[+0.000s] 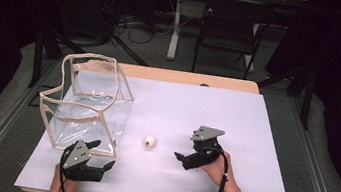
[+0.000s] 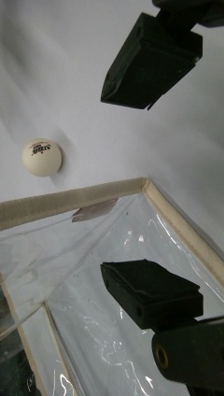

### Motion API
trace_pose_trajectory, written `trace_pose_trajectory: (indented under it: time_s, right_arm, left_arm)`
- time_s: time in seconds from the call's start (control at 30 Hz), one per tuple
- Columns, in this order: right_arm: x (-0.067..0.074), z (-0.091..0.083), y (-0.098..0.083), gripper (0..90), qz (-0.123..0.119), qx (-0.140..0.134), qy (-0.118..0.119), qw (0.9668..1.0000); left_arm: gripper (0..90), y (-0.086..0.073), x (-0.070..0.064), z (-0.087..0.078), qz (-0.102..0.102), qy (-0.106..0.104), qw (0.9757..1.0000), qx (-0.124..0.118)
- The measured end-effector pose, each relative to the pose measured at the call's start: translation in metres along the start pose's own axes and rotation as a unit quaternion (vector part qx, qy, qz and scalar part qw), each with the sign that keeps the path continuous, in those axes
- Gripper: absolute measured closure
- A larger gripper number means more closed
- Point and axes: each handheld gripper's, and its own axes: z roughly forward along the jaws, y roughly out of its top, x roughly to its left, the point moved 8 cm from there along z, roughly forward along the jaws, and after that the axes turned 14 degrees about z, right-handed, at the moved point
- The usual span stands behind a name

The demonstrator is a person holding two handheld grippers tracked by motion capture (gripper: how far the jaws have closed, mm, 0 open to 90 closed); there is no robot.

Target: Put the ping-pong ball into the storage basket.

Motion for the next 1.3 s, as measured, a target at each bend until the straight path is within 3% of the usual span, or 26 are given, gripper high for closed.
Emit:
trace_pose_trajectory:
  time_s: [1.3]
  right_arm:
    - [0.01, 0.035, 0.016, 0.0, 0.005, 0.019, 0.028, 0.9994]
  left_arm:
    - [16.2, 0.001, 0.0, 0.001, 0.001, 0.0, 1.0, -0.002]
